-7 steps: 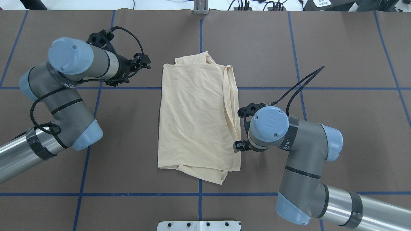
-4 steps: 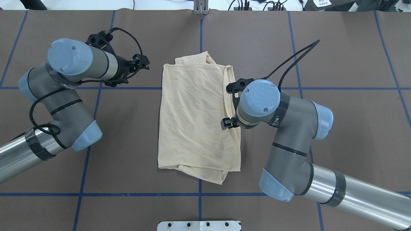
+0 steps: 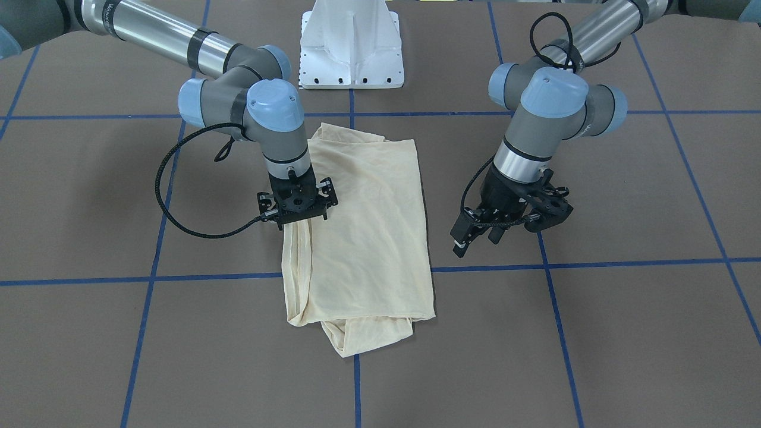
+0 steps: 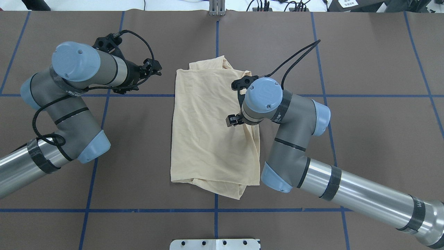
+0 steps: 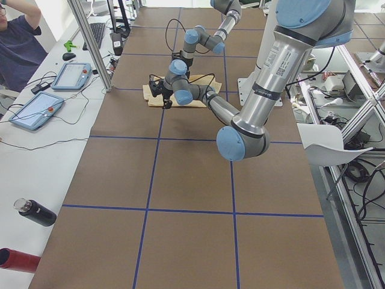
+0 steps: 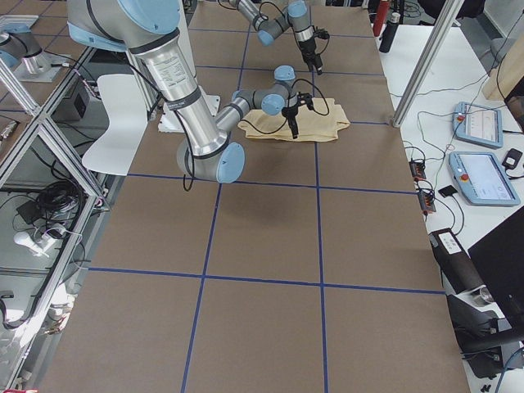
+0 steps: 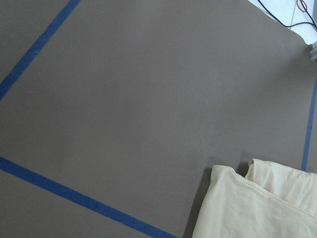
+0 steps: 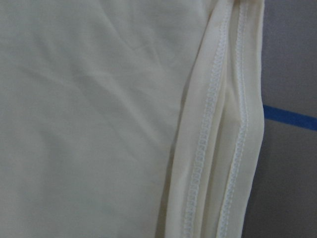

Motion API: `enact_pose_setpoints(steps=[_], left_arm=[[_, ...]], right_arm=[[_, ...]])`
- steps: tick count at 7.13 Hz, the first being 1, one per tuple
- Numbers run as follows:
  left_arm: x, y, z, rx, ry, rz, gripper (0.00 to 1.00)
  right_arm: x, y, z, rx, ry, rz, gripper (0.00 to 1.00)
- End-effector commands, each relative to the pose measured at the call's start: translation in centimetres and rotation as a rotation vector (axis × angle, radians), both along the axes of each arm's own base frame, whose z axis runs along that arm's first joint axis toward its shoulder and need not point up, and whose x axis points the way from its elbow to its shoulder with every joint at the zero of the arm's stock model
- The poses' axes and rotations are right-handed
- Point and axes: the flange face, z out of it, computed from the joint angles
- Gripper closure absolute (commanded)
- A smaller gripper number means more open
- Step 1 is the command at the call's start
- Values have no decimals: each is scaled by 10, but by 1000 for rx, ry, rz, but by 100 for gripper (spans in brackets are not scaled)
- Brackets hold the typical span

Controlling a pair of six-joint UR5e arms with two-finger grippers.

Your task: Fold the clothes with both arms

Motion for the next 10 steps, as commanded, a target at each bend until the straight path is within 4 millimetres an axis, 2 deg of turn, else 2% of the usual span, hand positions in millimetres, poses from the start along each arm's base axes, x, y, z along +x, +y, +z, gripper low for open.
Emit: enact_pose_setpoints(steps=[1,3,8,9,10], left_arm=[[0,0,-1,1,1,0,0],[0,0,-3,2,4,-1,0],[1,-1,-3,1,4,-3,0],[1,-1,-3,1,4,-3,0],[1,-1,-2,-1,1,-3,0]], right_arm=[[-1,-2,9,-16,7,-7,0],[7,-5,24,-51,10,-21,0],[31,-20,39,-88,6,-12,0],[42,-27,45,-85,10,-13,0],[66,-29,62,-81,15,-31,0]])
